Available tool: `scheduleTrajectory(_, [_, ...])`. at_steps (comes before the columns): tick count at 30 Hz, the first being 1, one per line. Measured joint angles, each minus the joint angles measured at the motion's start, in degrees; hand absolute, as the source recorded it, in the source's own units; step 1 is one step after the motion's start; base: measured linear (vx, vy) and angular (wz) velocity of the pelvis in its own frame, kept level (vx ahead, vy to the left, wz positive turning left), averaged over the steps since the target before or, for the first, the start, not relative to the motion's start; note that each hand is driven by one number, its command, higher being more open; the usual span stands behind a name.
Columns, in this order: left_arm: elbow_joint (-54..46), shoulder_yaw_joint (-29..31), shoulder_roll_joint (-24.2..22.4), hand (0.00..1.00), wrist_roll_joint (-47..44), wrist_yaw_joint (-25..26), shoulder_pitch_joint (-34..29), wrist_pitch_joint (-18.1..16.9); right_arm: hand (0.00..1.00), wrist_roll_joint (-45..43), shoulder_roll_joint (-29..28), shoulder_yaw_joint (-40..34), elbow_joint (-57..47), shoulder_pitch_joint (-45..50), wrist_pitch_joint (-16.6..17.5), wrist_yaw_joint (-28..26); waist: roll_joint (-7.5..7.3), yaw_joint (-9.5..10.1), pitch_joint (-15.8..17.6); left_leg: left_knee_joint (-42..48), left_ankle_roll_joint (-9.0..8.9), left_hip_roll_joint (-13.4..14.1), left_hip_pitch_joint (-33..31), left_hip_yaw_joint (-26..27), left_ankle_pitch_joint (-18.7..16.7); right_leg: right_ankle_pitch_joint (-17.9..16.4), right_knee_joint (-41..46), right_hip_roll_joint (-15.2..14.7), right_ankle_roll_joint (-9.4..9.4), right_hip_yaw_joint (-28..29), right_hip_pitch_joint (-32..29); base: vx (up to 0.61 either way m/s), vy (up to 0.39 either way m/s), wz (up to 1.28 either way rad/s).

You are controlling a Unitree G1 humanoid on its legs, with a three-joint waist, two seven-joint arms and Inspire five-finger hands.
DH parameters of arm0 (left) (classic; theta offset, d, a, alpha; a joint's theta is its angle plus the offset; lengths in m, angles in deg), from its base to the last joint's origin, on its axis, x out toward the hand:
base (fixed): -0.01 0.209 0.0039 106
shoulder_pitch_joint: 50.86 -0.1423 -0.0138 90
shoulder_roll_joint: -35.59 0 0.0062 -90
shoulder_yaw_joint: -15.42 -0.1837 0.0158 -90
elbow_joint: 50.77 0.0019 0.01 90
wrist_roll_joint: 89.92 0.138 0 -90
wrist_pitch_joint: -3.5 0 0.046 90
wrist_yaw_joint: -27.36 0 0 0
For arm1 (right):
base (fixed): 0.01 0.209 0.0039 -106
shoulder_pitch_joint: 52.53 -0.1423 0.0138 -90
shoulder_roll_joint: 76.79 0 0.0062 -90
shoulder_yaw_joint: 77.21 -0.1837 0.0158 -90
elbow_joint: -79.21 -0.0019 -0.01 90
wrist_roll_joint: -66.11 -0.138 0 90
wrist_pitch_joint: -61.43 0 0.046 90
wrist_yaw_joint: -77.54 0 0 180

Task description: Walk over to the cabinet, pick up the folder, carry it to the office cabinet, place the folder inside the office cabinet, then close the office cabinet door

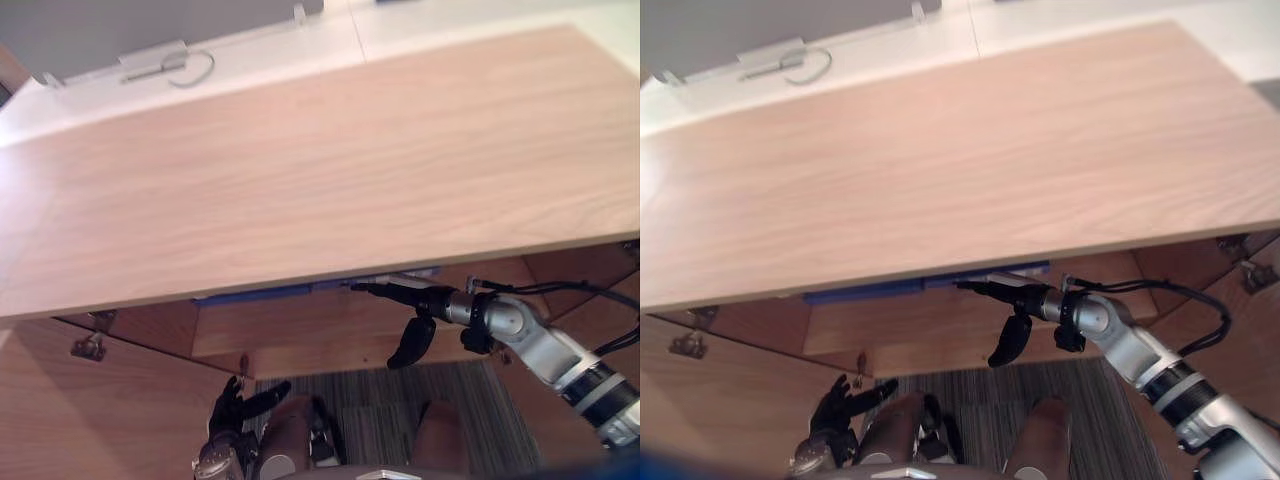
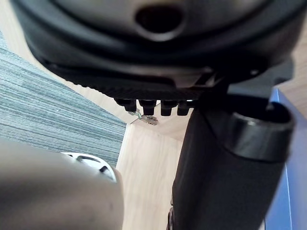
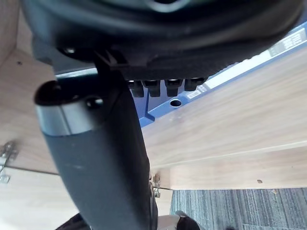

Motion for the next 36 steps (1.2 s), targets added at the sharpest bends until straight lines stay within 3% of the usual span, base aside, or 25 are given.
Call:
scheduleTrajectory(3, [0.2,-0.8,0.2,1.00,0.9,-0.5,-2.4,0.0,1.00,3.3,-3.3,-0.6,7.2,2.7,-0.2,1.1,1.02,0.08,-1.8,-5.6,-0.16,-0.8,4.7,-1.7,2.0,2.2,-7.2,0.4,-0.02,-3.8,7.2,0.12,0.011,0.24])
scheduleTrajectory(8, [0.0,-3.1,1.2,1.00,5.2,-0.7,-4.5,-0.3,1.00,6.5,-11.4,-5.0,15.4,7.1,-0.3,2.8,1.31,-0.04,-3.6,-14.3,-0.73,-1.5,10.3,-3.9,6.0,6.1,-17.5,1.5,-0.35,-8.7,15.7,0.07,-0.018,0.22])
scheduleTrajectory(11, [0.9,-6.2,3.0,1.00,8.8,-0.7,-4.3,-0.4,1.00,8.0,-19.7,-7.8,23.5,8.0,-0.3,8.0,1.17,-0.03,-4.7,-21.7,-1.51,-1.1,12.8,-4.3,10.3,10.6,-26.1,3.9,-1.10,-10.5,19.2,0.04,-0.048,0.00])
scheduleTrajectory(13, [1.2,-6.8,3.2,1.00,8.9,-0.5,-4.0,-0.4,1.00,8.6,-24.9,-9.7,29.5,9.0,-0.3,11.1,1.26,-0.05,-5.0,-28.4,-2.28,-0.6,14.9,-4.2,14.3,15.3,-34.3,6.3,-1.99,-11.5,22.0,0.02,-0.046,-0.08])
scheduleTrajectory(17, [1.3,-6.9,3.3,1.00,8.8,0.4,-3.9,-0.4,1.00,8.5,-31.2,-13.3,38.8,11.6,-0.4,15.1,0.08,-0.15,-6.4,-38.6,-3.48,-0.2,16.4,-3.7,20.3,22.4,-46.3,9.2,-3.27,-12.3,24.2,0.00,-0.072,-0.10])
scheduleTrajectory(19, [1.3,-6.9,3.2,1.00,8.6,0.4,-3.8,-0.4,1.00,8.5,-34.1,-15.0,41.1,13.5,-1.1,16.9,-1.23,-1.35,-7.2,-44.2,-4.03,-0.3,17.4,-3.8,24.0,25.8,-51.8,10.6,-4.12,-13.0,25.2,-0.05,-0.081,0.01])
scheduleTrajectory(22, [2.0,-6.9,2.7,1.00,7.5,0.7,-3.6,-0.7,1.00,8.5,-35.8,-18.0,44.3,15.7,-1.1,20.2,-2.11,-1.47,-7.9,-48.8,-4.13,-0.6,18.8,-3.9,26.9,26.4,-52.7,11.1,-4.56,-13.2,25.1,-0.06,-0.050,0.03])
scheduleTrajectory(25, [4.4,-6.8,2.6,1.00,6.0,2.7,-2.9,-1.1,1.00,8.5,-37.1,-24.9,47.1,19.6,-1.2,27.7,-2.30,-1.96,-8.1,-56.6,-4.34,-1.0,21.6,-4.7,31.6,26.8,-53.5,12.0,-5.11,-14.2,25.0,-0.11,-0.050,0.13])
scheduleTrajectory(36, [7.4,-6.5,2.6,1.00,6.6,11.6,-2.3,-4.2,1.00,10.2,-41.7,-37.3,40.9,26.1,-1.3,47.0,-2.71,-3.08,-7.9,-56.7,-4.88,-0.5,21.5,-5.5,31.8,26.8,-54.2,13.0,-5.79,-14.7,25.6,-0.05,-0.014,0.03])
